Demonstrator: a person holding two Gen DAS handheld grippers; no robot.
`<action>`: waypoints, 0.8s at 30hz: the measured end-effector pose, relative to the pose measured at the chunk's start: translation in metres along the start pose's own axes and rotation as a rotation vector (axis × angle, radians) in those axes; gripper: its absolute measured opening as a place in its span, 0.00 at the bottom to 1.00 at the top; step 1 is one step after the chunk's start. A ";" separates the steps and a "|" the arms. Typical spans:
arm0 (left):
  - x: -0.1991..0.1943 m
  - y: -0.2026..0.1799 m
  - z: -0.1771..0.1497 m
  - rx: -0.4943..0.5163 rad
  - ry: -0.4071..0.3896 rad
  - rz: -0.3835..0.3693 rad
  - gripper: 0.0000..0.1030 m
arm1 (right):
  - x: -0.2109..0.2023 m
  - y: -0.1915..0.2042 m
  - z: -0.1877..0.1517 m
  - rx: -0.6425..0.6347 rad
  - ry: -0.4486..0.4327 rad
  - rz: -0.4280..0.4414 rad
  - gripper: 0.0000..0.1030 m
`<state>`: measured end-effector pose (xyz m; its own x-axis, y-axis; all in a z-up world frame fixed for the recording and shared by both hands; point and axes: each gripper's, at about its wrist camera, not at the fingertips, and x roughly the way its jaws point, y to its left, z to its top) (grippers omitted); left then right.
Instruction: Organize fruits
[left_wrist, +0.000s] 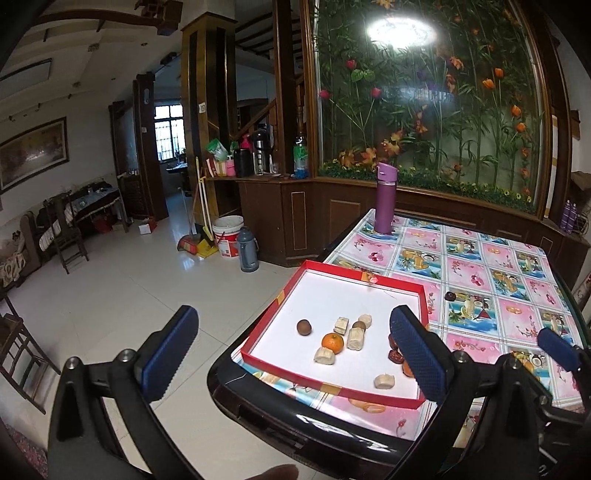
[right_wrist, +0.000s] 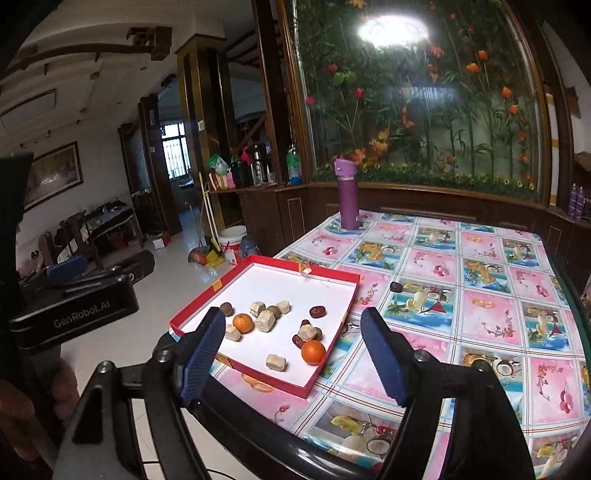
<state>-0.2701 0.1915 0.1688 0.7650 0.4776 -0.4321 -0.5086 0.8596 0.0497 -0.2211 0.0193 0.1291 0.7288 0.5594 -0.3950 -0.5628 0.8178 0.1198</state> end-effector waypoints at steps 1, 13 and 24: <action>-0.002 0.001 -0.001 0.003 -0.002 0.001 1.00 | -0.003 0.000 0.000 0.003 -0.006 0.001 0.76; -0.024 0.009 -0.006 -0.001 -0.024 0.010 1.00 | -0.019 0.010 -0.005 -0.011 -0.040 -0.016 0.76; -0.035 0.014 -0.008 0.003 -0.026 0.008 1.00 | -0.019 0.008 -0.008 0.006 -0.033 -0.027 0.76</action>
<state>-0.3073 0.1848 0.1776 0.7706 0.4892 -0.4084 -0.5140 0.8560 0.0557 -0.2428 0.0144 0.1305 0.7564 0.5408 -0.3679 -0.5403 0.8336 0.1147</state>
